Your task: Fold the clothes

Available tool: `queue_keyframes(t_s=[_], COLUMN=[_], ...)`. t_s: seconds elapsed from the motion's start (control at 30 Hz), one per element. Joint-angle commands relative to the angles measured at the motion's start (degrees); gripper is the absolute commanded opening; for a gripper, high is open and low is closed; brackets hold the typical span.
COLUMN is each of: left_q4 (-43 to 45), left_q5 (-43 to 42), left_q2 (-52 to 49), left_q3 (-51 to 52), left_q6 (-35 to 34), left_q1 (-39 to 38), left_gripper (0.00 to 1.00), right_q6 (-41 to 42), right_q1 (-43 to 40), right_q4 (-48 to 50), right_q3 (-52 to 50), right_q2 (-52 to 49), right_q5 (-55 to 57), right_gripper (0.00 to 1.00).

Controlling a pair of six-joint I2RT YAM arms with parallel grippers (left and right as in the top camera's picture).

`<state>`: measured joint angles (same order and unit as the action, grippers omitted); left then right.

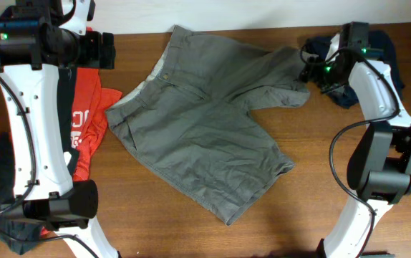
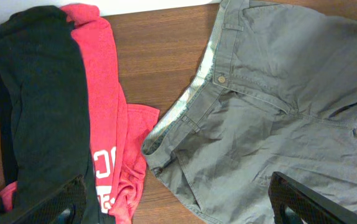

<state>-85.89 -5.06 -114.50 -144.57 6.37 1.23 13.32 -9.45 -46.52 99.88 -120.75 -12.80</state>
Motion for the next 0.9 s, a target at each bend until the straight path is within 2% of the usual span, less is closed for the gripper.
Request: queue_keyframes(t_s=[0.0,0.13,0.17,0.27,0.3,0.33,0.37,0.4,0.6,0.7,0.73,0.77,0.8,0.83,0.87], left_q4=[-0.09,-0.11,-0.11,-0.24,-0.24,-0.24,-0.24,-0.24,-0.11,-0.02,-0.02,0.0,0.04,0.17,0.22], left_q5=[0.33,0.17,0.17,0.15,0.15,0.15,0.15,0.15,0.15,0.17,0.15,0.15,0.15,-0.07,-0.31], left_q2=[-0.35,-0.35,-0.35,-0.35,-0.35,-0.35,-0.35,-0.35,-0.35,-0.35,-0.35,-0.39,-0.46,-0.66,-0.83], left_q3=[0.33,0.33,0.33,0.33,0.33,0.33,0.33,0.33,0.33,0.33,0.33,0.33,0.33,0.33,0.33], left_q6=[0.35,0.35,0.35,0.35,0.35,0.35,0.35,0.35,0.35,0.37,0.35,0.35,0.37,0.37,0.37], left_q1=[-0.13,-0.13,-0.13,-0.13,-0.13,-0.13,-0.13,-0.13,-0.13,-0.13,-0.13,-0.13,-0.13,-0.13,-0.13], left_gripper=[0.93,0.93,0.93,0.93,0.93,0.93,0.93,0.93,0.93,0.93,0.93,0.93,0.93,0.93,0.93], right_q6=[1.77,3.52,3.74,3.72,3.65,3.65,3.63,3.63,-1.22,-2.58,-2.34,-2.36,-2.38,-2.36,-2.38], right_q1=[0.11,0.09,0.07,0.07,0.04,0.04,-0.09,-0.39,-6.14,-7.63,-7.93,-7.93,-7.91,-7.82,-7.8], right_q4=[4.35,13.49,16.39,19.23,18.93,18.45,17.99,17.51,3.98,1.2,-0.02,-0.59,-1.16,-1.77,-2.32], right_q3=[-7.48,-15.06,-17.25,-19.69,-19.85,-19.82,-19.82,-19.8,-14.36,-13.64,-13.73,-13.73,-13.73,-13.7,-13.64], right_q2=[-0.46,-0.76,-0.76,-0.76,-0.76,-0.76,-0.5,-0.2,3.28,3.28,3.21,3.15,3.15,3.15,3.19], right_q5=[-5.18,-9.31,-9.29,-9.29,-9.03,-8.24,-7.32,-6.58,2.99,7.96,10.82,11.69,12.04,11.93,11.47], right_gripper=[0.73,0.67,0.62,0.38,0.23,0.12,0.04,0.04,0.04,0.04,0.09,0.24,0.54,0.65,0.68])
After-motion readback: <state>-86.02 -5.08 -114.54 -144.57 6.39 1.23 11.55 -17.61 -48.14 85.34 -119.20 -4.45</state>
